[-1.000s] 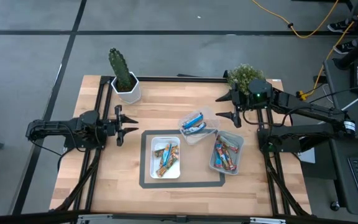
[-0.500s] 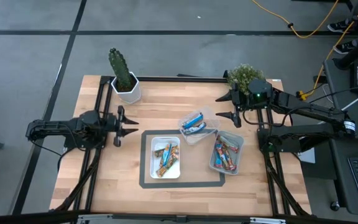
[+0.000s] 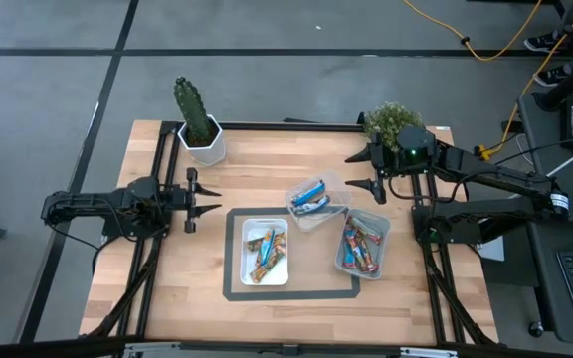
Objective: Pick and place Granola Bars by type
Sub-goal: Return to Home Position
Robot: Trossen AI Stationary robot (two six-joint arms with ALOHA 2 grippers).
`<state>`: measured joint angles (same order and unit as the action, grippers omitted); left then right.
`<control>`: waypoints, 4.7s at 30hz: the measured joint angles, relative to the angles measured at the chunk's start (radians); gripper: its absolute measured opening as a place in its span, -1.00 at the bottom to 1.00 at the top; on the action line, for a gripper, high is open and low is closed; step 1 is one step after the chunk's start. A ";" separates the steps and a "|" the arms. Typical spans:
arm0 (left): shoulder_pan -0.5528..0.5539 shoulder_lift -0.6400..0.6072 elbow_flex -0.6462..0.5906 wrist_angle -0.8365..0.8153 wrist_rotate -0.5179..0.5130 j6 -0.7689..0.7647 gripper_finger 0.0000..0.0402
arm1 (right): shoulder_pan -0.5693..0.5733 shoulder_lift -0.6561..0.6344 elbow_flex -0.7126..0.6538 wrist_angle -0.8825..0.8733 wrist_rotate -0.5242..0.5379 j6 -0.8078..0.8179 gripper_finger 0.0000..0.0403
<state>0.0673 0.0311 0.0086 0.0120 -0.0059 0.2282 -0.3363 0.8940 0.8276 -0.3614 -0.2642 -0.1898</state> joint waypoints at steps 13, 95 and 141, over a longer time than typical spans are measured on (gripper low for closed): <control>0.000 0.000 0.000 -0.001 -0.001 0.002 -0.38 | 0.010 -0.002 -0.001 -0.009 0.005 0.001 0.47; 0.000 0.004 0.000 0.014 -0.002 0.002 -0.39 | 0.392 -0.887 -0.821 0.394 0.201 0.103 0.47; 0.000 0.004 0.000 0.014 -0.001 0.002 -0.41 | 0.392 -0.887 -0.821 0.393 0.201 0.103 0.47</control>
<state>0.0676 0.0353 0.0086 0.0257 -0.0072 0.2306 0.0559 0.0071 0.0067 0.0319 -0.0628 -0.0868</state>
